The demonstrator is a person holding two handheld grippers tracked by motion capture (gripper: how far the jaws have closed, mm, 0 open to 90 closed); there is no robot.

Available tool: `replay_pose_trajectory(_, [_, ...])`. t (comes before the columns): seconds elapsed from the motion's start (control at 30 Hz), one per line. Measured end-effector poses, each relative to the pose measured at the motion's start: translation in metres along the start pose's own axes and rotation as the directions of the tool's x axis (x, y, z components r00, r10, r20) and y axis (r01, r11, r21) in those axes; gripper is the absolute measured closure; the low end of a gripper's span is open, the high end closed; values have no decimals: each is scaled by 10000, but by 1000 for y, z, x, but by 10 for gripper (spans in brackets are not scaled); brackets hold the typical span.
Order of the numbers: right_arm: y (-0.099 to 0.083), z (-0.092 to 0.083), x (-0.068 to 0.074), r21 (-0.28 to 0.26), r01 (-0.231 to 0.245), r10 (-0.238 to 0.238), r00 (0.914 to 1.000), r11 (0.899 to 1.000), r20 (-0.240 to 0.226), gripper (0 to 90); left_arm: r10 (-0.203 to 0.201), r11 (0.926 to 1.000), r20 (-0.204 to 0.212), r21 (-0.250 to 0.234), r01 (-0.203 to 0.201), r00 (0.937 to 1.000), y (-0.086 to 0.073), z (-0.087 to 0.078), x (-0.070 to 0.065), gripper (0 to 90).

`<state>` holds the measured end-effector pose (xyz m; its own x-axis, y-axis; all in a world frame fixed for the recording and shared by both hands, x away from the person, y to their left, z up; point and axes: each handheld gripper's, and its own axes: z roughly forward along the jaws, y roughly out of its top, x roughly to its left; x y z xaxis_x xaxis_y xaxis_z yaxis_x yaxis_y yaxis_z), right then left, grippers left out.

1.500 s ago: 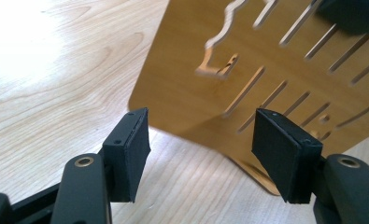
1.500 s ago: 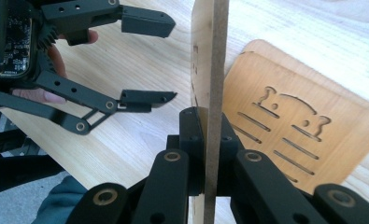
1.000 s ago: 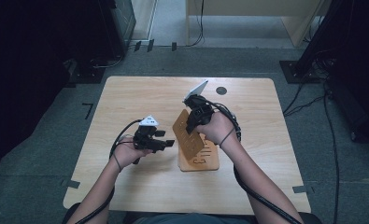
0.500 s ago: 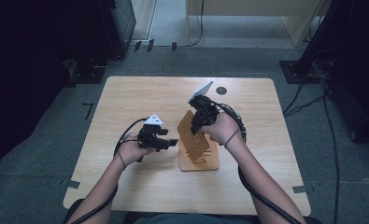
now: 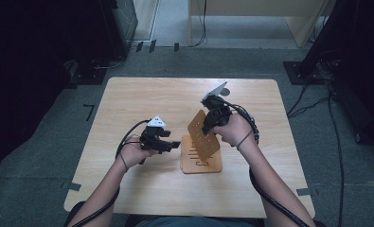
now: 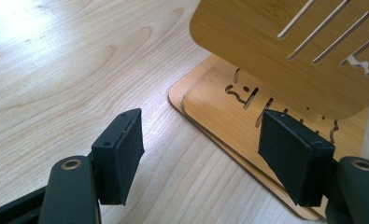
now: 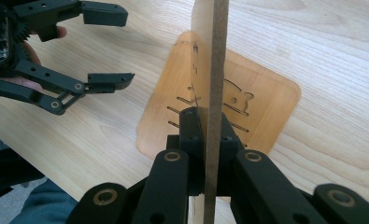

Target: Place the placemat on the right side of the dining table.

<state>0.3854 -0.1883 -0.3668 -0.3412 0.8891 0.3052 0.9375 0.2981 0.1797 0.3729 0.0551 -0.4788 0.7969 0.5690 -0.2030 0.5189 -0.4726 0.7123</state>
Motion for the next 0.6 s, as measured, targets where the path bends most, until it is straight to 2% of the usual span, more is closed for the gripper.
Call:
replay_pose_trajectory(0.3, [-6, -3, -12, -97, -254, 253, 9996, 9996, -94, 876, 56, 10000, -37, 66, -56, 10000, 0, 1, 0, 299])
replay_pose_trajectory(0.6, [-12, -6, -26, -132, -524, 524, 9986, 9985, 14, 876, 85, 9999, -44, 88, -84, 10000, 0, 2, -1, 299])
